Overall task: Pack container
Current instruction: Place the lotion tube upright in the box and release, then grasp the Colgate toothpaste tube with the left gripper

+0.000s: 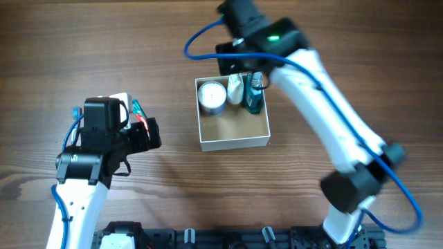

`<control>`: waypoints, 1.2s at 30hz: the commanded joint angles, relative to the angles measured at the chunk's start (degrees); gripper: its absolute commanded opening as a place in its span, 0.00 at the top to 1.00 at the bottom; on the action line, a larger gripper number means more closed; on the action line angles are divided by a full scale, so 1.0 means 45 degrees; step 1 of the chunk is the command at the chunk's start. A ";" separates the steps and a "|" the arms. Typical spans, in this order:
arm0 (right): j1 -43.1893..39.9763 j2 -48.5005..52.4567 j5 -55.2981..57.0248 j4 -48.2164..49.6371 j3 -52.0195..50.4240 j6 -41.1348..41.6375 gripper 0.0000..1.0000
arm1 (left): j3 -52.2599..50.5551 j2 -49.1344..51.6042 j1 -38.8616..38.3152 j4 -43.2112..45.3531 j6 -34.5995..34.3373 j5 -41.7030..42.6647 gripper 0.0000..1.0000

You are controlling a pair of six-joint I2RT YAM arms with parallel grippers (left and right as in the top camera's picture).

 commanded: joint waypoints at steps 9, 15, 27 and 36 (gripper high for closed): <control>-0.8019 -0.2443 -0.3983 -0.3177 -0.1093 -0.1287 0.00 | 0.0262 0.0044 -0.0034 0.0049 -0.1214 -0.0432 0.00; -0.8699 -0.4585 -0.3570 -0.2691 -0.4692 -0.1598 0.00 | 0.1030 0.0073 -0.0034 -0.0408 -0.2127 -0.0466 0.01; -0.8699 -0.8383 -0.3502 -0.0899 -1.1026 -0.1700 0.00 | 0.4799 0.5085 0.0053 -0.1700 -0.3798 -0.0437 0.00; -0.8699 -0.8383 -0.3492 -0.0733 -1.1035 -0.1705 0.00 | 0.4799 1.0020 0.0549 -0.1365 -0.4551 -0.0947 0.00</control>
